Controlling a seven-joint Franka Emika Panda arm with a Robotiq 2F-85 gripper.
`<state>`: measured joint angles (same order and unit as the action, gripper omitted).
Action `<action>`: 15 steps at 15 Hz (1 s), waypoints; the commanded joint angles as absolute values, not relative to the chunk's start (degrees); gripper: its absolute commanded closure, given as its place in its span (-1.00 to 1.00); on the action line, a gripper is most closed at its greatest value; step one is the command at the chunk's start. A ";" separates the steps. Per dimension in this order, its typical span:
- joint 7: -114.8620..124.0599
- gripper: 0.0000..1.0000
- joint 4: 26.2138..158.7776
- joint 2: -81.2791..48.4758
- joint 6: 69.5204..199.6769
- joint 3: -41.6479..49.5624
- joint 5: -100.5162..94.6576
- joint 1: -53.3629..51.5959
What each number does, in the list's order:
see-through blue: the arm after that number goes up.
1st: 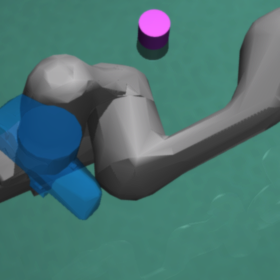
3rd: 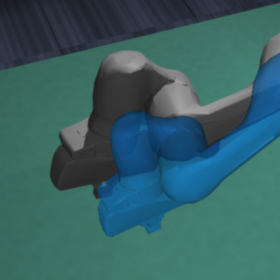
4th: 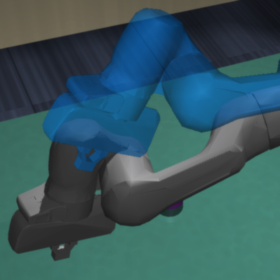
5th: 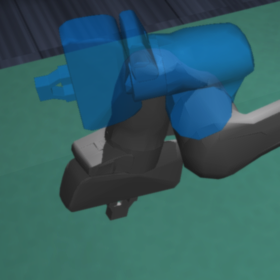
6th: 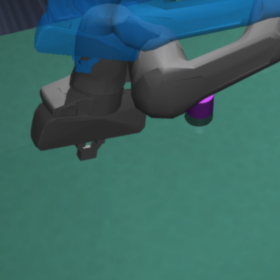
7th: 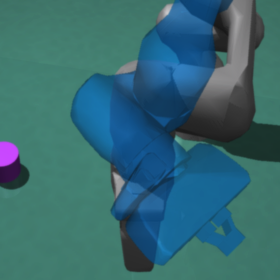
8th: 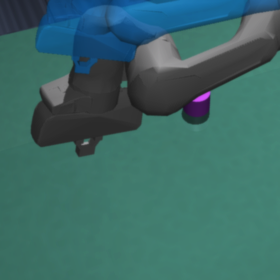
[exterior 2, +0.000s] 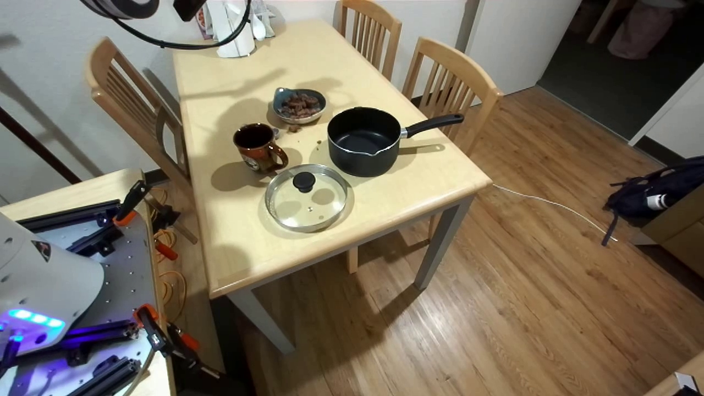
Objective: Remove the spoon from the bowl and put it in the mug
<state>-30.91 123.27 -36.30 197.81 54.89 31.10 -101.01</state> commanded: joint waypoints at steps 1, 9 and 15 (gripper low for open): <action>-30.90 0.70 123.55 -36.49 197.82 55.04 31.36 -101.59; -27.31 0.92 128.18 -38.17 198.23 65.10 39.62 -111.16; -19.93 0.92 142.75 -47.52 198.16 79.69 61.64 -132.78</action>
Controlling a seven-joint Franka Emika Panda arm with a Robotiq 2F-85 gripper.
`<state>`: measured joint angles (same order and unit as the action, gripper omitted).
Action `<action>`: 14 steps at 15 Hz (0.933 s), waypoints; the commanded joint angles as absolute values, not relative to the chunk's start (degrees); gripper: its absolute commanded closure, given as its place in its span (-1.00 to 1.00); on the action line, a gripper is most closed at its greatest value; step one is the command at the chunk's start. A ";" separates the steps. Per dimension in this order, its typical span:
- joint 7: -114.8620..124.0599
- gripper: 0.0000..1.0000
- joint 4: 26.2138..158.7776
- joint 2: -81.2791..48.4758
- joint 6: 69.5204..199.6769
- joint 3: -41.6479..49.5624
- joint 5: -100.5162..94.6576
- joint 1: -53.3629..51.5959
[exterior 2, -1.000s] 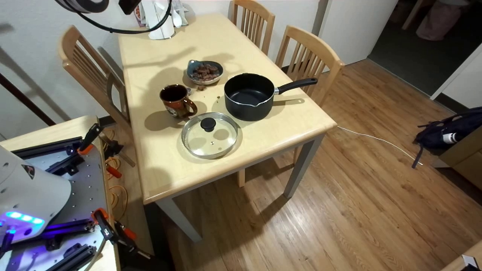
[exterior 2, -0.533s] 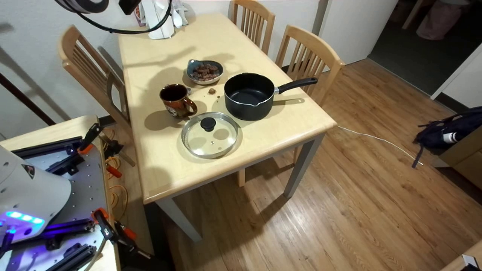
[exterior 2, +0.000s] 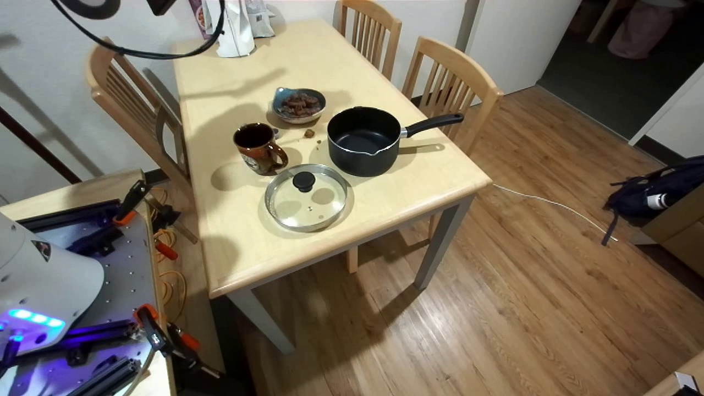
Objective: Remove the spoon from the bowl and put it in the mug
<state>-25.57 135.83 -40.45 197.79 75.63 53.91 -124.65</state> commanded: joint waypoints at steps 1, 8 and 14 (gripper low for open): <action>-24.62 0.92 138.24 -41.61 197.79 77.20 57.26 -127.85; -24.85 0.92 136.43 -41.16 199.12 75.35 54.60 -125.47; -24.47 0.93 141.42 -42.62 198.09 81.21 49.39 -130.01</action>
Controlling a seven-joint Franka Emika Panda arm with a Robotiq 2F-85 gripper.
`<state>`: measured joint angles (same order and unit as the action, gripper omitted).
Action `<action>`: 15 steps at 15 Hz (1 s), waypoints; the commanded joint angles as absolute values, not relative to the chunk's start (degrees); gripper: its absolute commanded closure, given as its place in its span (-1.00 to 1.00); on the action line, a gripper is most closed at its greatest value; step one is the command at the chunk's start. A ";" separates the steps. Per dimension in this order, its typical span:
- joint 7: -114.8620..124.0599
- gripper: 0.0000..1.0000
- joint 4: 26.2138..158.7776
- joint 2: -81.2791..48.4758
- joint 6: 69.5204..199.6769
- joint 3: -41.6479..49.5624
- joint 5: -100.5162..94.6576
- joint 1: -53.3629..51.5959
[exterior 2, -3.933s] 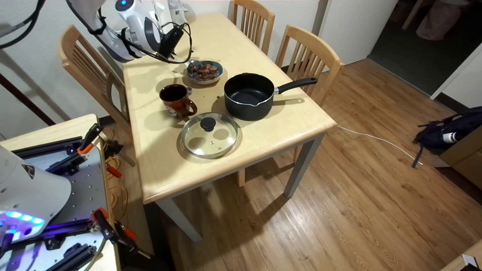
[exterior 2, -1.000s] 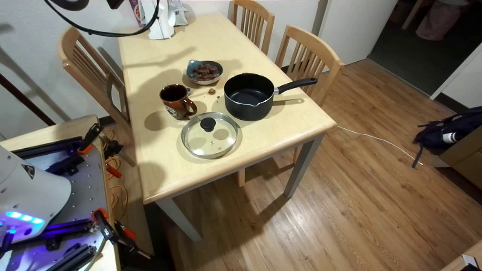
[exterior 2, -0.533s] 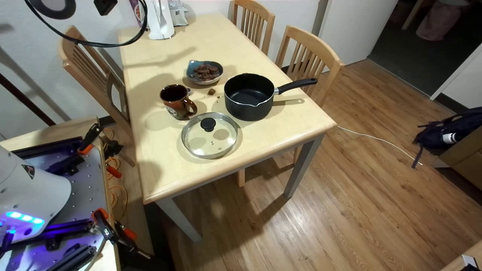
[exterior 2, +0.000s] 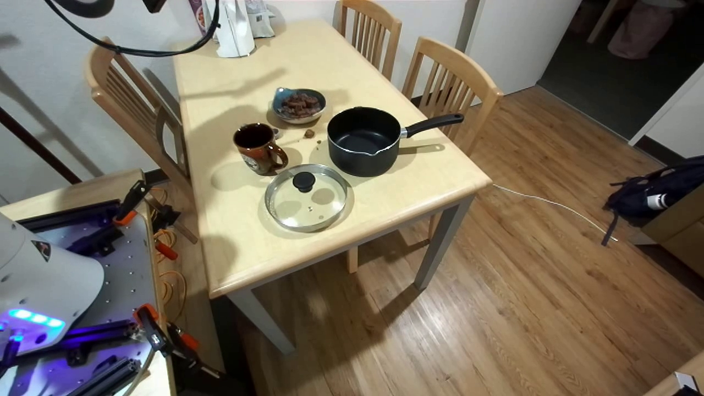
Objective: Remove the spoon from the bowl and put it in the mug
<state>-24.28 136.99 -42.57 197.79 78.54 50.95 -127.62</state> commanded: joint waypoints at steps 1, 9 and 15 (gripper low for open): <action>-24.73 0.92 143.99 -42.58 198.26 81.49 50.91 -130.52; -20.58 0.70 149.19 -43.67 197.82 84.01 48.70 -134.96; -10.79 0.92 152.63 -45.23 198.97 82.40 39.09 -131.76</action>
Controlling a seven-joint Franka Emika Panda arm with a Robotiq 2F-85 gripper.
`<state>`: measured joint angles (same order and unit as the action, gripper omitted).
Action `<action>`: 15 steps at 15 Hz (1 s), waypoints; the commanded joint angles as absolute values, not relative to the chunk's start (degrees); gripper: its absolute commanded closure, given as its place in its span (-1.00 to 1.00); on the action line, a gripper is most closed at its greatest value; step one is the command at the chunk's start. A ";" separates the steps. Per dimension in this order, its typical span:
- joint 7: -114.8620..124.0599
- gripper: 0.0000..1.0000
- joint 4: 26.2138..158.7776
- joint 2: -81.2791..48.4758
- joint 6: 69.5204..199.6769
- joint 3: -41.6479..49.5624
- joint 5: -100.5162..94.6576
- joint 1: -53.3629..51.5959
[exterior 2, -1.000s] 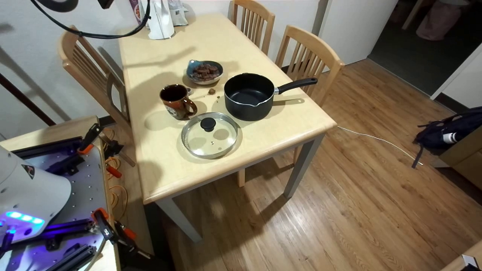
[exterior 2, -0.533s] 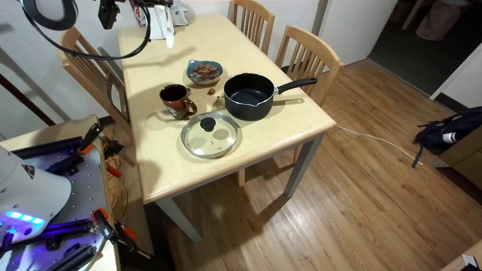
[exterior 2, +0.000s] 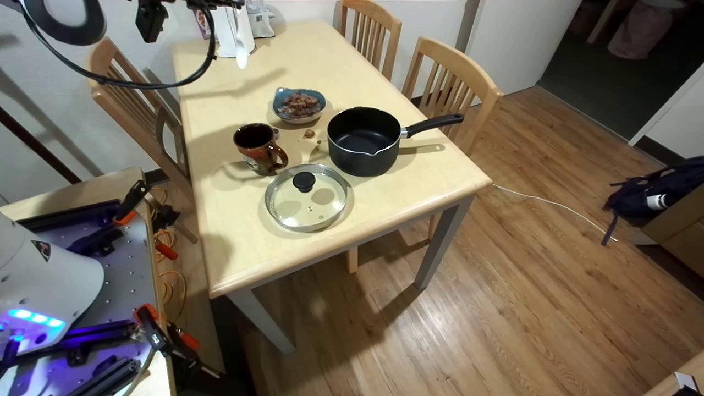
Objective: Remove the spoon from the bowl and put it in the mug
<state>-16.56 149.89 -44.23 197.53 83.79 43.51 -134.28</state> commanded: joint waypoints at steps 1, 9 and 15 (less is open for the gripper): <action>-9.03 0.92 153.42 -45.14 199.27 81.77 38.23 -130.78; -7.85 0.92 152.97 -43.70 197.71 83.16 34.17 -130.72; 0.05 0.93 150.24 -39.20 197.93 83.74 28.93 -130.54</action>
